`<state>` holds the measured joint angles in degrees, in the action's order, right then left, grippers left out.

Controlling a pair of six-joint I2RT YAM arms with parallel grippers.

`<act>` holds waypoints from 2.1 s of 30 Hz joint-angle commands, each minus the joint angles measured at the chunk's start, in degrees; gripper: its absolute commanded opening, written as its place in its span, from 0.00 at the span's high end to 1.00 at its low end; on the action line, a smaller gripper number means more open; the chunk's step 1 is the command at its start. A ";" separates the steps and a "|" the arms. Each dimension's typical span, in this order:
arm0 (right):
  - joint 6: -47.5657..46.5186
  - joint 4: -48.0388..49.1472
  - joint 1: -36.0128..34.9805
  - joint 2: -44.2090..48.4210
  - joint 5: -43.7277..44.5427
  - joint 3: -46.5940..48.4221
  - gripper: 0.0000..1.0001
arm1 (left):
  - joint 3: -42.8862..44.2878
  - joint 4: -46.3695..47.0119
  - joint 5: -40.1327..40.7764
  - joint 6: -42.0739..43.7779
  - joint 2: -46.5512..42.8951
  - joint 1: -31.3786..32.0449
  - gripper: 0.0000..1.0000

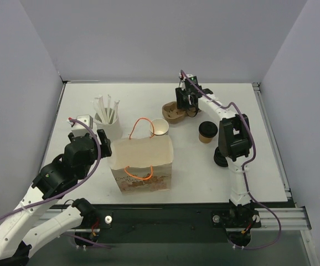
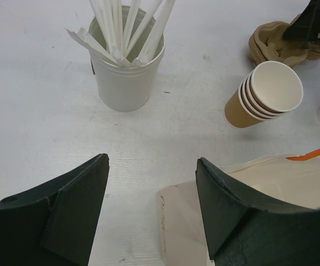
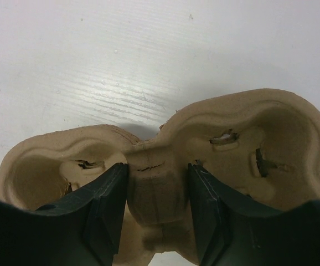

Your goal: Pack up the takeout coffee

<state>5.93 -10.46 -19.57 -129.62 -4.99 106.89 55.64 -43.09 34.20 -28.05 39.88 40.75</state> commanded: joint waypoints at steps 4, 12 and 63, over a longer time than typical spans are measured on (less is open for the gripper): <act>1.62 3.42 -0.03 7.19 3.85 1.48 0.57 | -0.44 2.92 -0.01 0.46 -0.06 -0.24 0.26; 3.64 3.25 -0.11 6.49 4.82 0.07 0.61 | -0.62 3.98 -0.44 0.81 0.73 -0.23 0.26; 5.05 -9.67 2.52 5.00 -0.72 1.92 0.48 | -2.73 6.97 -1.85 1.25 1.96 -0.23 0.26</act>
<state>11.84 -20.58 -17.28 -127.37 -2.44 109.16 52.93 -38.85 32.49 -27.81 42.19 40.75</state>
